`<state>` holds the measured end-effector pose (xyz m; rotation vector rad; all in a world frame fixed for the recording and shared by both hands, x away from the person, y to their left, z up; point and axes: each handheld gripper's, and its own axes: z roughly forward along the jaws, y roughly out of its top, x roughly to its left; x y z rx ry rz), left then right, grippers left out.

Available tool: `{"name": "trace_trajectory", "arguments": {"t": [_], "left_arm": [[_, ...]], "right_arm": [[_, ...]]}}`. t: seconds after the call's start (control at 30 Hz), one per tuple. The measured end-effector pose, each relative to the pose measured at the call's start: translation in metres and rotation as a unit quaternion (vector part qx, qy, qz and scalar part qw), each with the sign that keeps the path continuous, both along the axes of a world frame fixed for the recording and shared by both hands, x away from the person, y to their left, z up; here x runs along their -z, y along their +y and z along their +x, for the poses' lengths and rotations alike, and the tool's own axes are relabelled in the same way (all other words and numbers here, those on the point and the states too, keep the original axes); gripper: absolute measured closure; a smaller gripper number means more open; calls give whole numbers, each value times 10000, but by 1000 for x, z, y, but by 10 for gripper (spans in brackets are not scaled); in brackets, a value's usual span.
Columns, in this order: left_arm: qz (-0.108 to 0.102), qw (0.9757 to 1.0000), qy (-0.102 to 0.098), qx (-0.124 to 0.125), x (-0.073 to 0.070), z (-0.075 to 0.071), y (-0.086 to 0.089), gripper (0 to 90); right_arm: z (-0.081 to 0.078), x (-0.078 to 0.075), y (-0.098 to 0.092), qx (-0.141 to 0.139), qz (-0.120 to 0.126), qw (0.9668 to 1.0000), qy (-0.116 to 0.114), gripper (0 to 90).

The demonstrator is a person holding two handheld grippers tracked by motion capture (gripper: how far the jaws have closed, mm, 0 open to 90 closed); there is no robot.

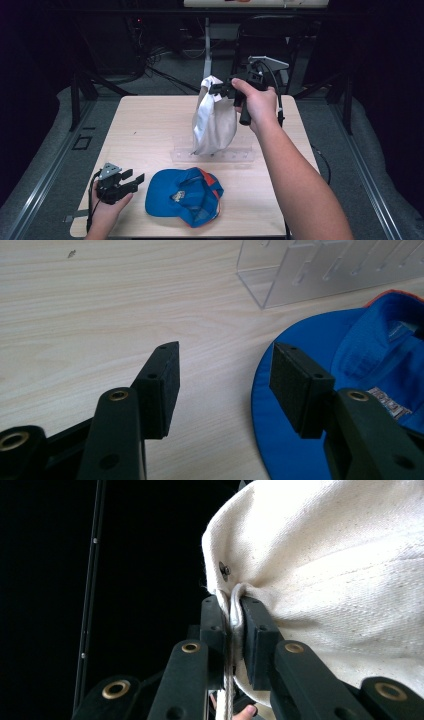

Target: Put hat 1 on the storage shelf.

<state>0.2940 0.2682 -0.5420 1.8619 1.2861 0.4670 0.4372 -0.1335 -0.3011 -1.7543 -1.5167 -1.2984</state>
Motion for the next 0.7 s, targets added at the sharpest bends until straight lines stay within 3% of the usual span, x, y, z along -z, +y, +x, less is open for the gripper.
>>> {"name": "trace_trajectory", "arguments": {"t": [0.43,0.5,0.7], "left_arm": [[-30,10000,-44,18,-3,-1,-2,465],[-109,9999,-67,33,-4,-1,-3,466],[-92,9994,-186,288,-14,-2,-15,466]], "right_arm": [[4,4,10,-12,-82,10000,38,813],[5,5,12,-1,-90,9999,46,811],[10,12,17,33,-113,9999,96,810]]}}
